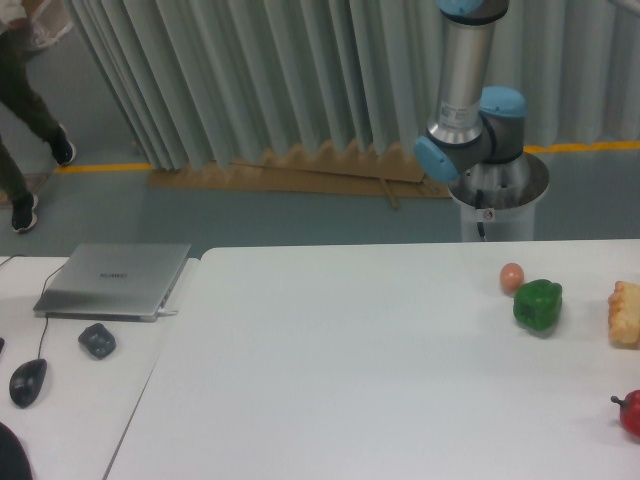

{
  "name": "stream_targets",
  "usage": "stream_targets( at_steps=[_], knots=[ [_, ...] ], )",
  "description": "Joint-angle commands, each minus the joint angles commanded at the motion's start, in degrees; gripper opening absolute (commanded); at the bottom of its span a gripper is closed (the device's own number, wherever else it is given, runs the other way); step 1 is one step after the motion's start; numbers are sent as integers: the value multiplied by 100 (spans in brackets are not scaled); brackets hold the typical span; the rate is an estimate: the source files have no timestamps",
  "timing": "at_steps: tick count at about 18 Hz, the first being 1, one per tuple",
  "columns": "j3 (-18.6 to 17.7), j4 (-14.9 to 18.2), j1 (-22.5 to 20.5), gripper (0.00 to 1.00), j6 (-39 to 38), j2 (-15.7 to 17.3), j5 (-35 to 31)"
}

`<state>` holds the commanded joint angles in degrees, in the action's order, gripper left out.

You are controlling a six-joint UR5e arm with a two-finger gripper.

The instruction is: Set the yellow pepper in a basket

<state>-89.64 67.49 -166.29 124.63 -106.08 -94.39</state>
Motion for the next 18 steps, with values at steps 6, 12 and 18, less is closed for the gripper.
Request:
stream_targets(
  at_steps=[6,12,18],
  knots=[
    [-53,300,114,38,-26,-290,17],
    [-53,282,62,40,9,-484,70],
    [-97,273,44,100,0,-309,70]
  ],
)
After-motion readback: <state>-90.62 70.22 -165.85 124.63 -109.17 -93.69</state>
